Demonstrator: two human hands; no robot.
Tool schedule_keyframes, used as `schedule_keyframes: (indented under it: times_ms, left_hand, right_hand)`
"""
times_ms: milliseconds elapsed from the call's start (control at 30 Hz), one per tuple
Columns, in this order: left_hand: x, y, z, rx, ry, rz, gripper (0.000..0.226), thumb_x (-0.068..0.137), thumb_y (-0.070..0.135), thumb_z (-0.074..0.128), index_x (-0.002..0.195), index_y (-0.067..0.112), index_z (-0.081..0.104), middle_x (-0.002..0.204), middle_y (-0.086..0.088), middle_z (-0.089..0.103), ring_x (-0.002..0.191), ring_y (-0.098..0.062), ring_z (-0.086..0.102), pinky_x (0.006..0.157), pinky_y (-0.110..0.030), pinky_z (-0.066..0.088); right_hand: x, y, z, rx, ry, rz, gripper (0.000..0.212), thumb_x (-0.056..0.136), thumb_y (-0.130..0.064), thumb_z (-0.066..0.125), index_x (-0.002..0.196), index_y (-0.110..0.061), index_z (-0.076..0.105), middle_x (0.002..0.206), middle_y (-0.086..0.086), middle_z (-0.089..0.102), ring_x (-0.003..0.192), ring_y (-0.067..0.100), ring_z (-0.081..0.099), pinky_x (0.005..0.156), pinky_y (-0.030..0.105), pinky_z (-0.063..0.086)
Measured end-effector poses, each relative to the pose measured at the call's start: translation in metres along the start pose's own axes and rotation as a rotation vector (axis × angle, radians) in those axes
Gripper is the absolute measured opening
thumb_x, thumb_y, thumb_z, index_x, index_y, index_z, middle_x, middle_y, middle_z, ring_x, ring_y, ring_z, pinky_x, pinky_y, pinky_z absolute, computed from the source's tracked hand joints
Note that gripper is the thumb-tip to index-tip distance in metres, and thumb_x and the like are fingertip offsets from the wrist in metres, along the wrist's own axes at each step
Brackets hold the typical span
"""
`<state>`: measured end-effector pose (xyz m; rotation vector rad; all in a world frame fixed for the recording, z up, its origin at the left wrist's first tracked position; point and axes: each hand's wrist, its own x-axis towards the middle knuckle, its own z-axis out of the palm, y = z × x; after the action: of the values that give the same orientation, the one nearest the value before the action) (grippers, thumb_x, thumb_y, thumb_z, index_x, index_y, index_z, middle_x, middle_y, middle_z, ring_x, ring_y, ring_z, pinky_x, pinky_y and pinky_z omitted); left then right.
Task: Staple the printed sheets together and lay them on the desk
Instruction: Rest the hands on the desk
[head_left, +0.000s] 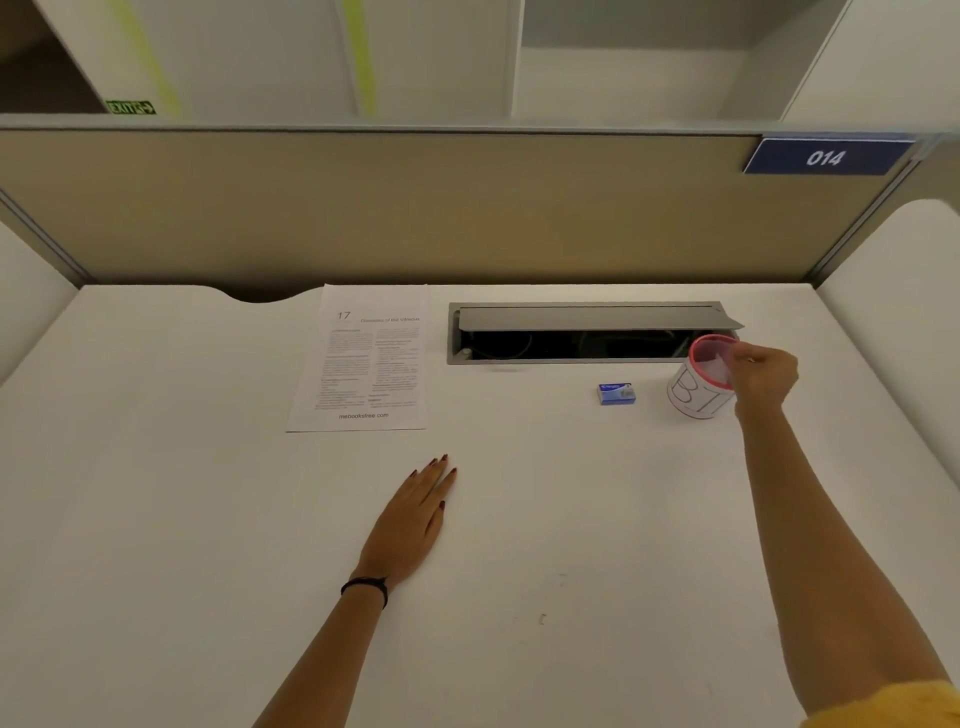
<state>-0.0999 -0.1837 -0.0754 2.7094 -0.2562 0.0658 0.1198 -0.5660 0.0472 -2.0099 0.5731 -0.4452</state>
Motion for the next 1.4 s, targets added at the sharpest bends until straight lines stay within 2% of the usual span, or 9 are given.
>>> schedule_keyframes:
  times_ms: [100,367,433,533,667,767,833,1033,1400]
  left_hand:
    - [-0.001,0.001,-0.001,0.017,-0.007,-0.006,0.054,0.096,0.039,0.004,0.143,0.018,0.021,0.151,0.006,0.017,0.139,-0.006,0.012,0.115,-0.020,-0.006]
    - [-0.014,0.003,-0.003,0.012,0.006,-0.083,0.053,0.093,0.031,0.012,0.144,0.019,0.020,0.152,0.006,0.018,0.138,-0.003,0.012,0.114,-0.015,-0.006]
    - [-0.018,0.001,-0.004,0.008,0.021,-0.107,0.054,0.092,0.033,0.011,0.143,0.018,0.021,0.152,0.004,0.021,0.139,-0.006,0.014,0.115,-0.017,-0.003]
    - [-0.026,0.002,-0.004,0.016,0.042,-0.124,0.056,0.091,0.033,0.009,0.143,0.017,0.023,0.152,0.001,0.022,0.140,-0.010,0.017,0.116,-0.025,0.008]
    - [-0.040,0.006,-0.005,0.018,0.054,-0.149,0.058,0.090,0.034,0.007,0.143,0.015,0.025,0.152,0.000,0.021,0.140,-0.013,0.017,0.115,-0.029,0.010]
    - [-0.048,0.009,-0.006,0.017,0.052,-0.164,0.059,0.090,0.034,0.007,0.142,0.014,0.025,0.152,-0.001,0.021,0.140,-0.011,0.015,0.115,-0.029,0.009]
    - [-0.055,0.012,-0.008,0.008,0.058,-0.162,0.059,0.090,0.034,0.007,0.142,0.013,0.026,0.152,-0.002,0.022,0.139,-0.010,0.014,0.115,-0.029,0.009]
    - [-0.072,0.015,-0.007,-0.007,0.070,-0.169,0.059,0.090,0.033,0.008,0.141,0.012,0.028,0.151,-0.003,0.024,0.140,-0.017,0.019,0.115,-0.032,0.012]
    - [-0.092,0.013,-0.004,-0.062,0.045,-0.184,0.051,0.092,0.017,0.019,0.143,0.010,0.022,0.152,-0.002,0.021,0.141,-0.014,0.017,0.115,-0.027,0.007]
  right_hand:
    - [-0.003,0.005,0.000,-0.062,-0.030,-0.046,0.020,0.087,-0.005,0.058,0.103,0.002,0.068,0.102,0.021,0.068,0.098,0.036,0.061,0.072,0.025,0.044]
    - [-0.061,0.016,-0.014,-0.004,0.107,-0.302,0.025,0.082,0.008,0.046,0.094,0.005,0.067,0.099,0.024,0.066,0.095,0.034,0.061,0.070,-0.003,0.035]
    - [-0.077,0.020,-0.016,0.010,0.067,-0.317,0.027,0.078,0.014,0.045,0.093,0.007,0.066,0.096,0.026,0.066,0.091,0.035,0.061,0.069,-0.004,0.036]
    - [-0.105,0.030,-0.016,0.011,-0.050,-0.325,0.032,0.076,0.018,0.042,0.095,0.007,0.065,0.099,0.025,0.066,0.091,0.035,0.063,0.075,0.013,0.046]
    - [-0.155,0.060,-0.013,-0.015,-0.261,-0.305,0.039,0.078,0.020,0.039,0.100,0.001,0.066,0.103,0.019,0.068,0.088,0.029,0.065,0.072,0.002,0.044]
    - [-0.193,0.080,-0.011,-0.101,-0.402,-0.310,0.033,0.087,0.010,0.045,0.112,-0.001,0.063,0.115,0.016,0.066,0.107,0.030,0.062,0.094,0.021,0.048]
    - [-0.220,0.090,-0.010,-0.213,-0.506,-0.335,0.036,0.091,0.001,0.045,0.125,-0.003,0.055,0.131,0.014,0.056,0.123,0.027,0.052,0.109,0.037,0.037]
    - [-0.303,0.105,-0.007,-0.460,-0.713,-0.591,0.065,0.094,-0.054,0.017,0.145,-0.016,0.025,0.153,-0.003,0.024,0.141,0.009,0.021,0.116,0.018,0.005]
    - [-0.402,0.089,0.013,-0.496,-0.887,-0.848,0.070,0.093,-0.055,0.009,0.147,-0.012,0.016,0.155,-0.001,0.013,0.142,0.009,0.007,0.117,0.032,0.009]
